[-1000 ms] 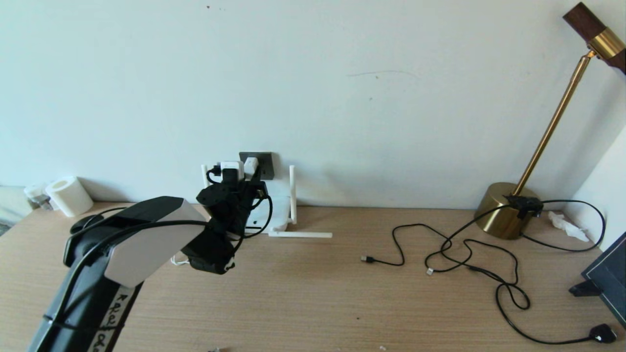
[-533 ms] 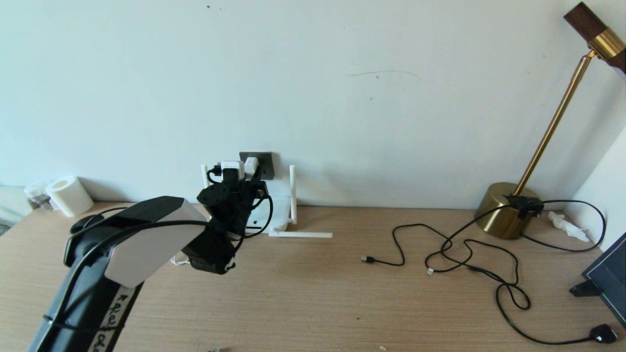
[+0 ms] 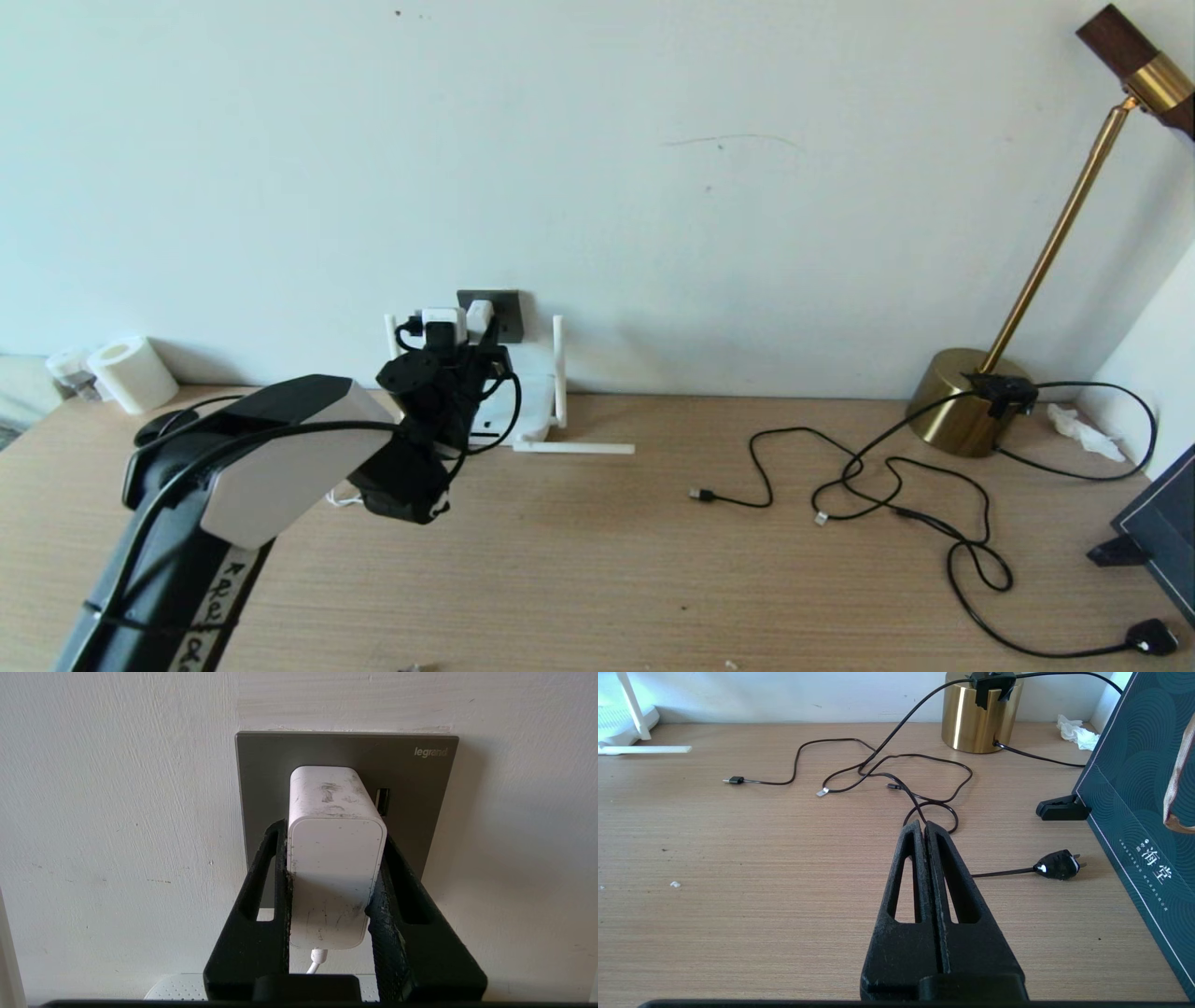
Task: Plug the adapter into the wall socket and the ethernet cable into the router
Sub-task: Plug plug into socket
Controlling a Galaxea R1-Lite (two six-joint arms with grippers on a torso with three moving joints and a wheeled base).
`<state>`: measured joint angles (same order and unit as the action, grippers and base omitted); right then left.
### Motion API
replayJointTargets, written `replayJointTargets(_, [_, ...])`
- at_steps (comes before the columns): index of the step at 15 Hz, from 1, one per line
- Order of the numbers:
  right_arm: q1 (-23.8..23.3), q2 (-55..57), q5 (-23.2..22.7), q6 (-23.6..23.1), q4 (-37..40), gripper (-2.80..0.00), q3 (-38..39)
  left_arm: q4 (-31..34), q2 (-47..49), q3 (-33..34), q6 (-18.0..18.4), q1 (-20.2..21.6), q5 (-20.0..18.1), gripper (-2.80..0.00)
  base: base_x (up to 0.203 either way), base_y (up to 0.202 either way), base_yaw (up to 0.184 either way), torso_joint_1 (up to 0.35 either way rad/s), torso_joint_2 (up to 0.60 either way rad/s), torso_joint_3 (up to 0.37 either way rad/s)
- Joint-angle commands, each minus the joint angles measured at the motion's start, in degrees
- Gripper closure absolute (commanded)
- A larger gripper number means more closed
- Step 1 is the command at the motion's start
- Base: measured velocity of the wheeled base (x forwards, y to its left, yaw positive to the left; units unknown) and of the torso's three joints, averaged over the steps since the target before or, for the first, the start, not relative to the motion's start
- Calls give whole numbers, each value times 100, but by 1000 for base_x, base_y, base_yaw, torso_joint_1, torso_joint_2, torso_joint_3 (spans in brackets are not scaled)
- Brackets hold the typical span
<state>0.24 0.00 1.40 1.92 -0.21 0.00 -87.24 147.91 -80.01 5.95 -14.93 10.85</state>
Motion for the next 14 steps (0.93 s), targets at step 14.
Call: replayJointTargets(14, [2,0,0,1,-2,0,0,-43,-118,20,-76,-1,18,0,0,0,0,0,0,0])
